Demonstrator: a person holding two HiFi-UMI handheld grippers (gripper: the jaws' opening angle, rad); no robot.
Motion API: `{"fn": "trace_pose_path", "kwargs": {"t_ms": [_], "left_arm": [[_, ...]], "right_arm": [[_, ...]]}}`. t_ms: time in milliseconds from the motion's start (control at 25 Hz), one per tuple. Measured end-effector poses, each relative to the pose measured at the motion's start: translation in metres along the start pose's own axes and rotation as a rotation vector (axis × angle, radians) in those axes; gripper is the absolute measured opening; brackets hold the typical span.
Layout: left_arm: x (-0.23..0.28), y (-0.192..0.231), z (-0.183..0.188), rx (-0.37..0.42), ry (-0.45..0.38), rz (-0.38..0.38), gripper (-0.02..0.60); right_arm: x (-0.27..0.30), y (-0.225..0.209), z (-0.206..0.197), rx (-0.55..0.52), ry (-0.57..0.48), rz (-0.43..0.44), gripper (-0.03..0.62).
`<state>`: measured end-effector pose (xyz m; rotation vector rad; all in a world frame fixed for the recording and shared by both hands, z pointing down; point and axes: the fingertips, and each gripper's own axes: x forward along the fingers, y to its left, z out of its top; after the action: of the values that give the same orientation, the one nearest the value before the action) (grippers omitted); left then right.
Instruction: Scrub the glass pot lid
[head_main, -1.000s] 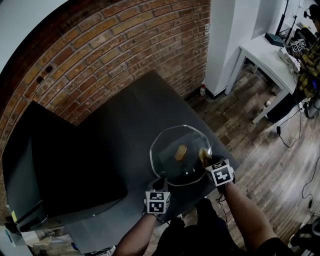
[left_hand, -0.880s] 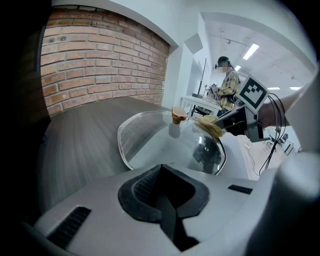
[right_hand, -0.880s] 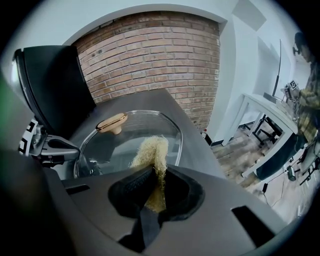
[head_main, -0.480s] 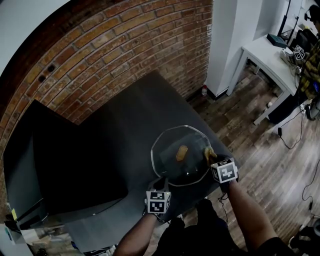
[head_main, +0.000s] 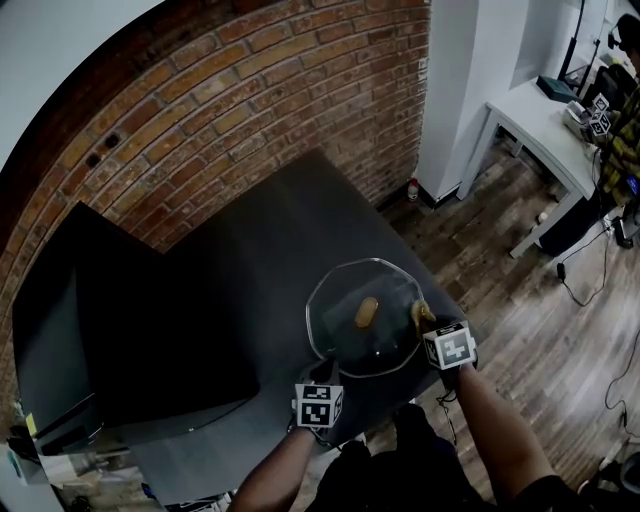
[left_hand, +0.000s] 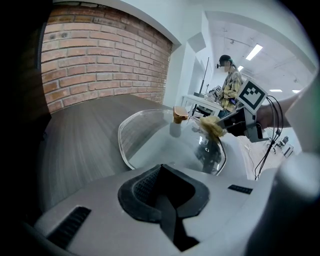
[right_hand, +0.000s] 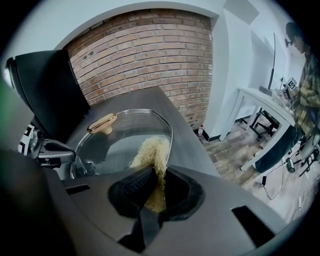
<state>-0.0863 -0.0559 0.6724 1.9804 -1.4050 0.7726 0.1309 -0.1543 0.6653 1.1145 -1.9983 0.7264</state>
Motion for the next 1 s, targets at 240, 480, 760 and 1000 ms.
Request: {"fn": "trace_pose_path", "kwargs": {"t_ms": [240,480,760,1000], "left_arm": [[-0.001,0.002,0.000,-0.018,0.028,-0.009,0.034],[-0.004,-0.005,0.011,-0.020,-0.003,-0.008,0.034],[0.005,-0.002,0.029,0.013,-0.018,0.010,0.034],[0.020,0.003,0.029,-0.011,-0.014,0.004,0.034]], "right_arm": [[-0.005,0.009,0.019,-0.001,-0.039,0.057,0.048],[-0.010,0.027,0.089,-0.155,-0.144,0.115,0.048],[0.019,0.099,0.159,-0.460,-0.155,0.315,0.048],[0.054,0.166,0.154,-0.814,-0.025,0.549,0.048]]}}
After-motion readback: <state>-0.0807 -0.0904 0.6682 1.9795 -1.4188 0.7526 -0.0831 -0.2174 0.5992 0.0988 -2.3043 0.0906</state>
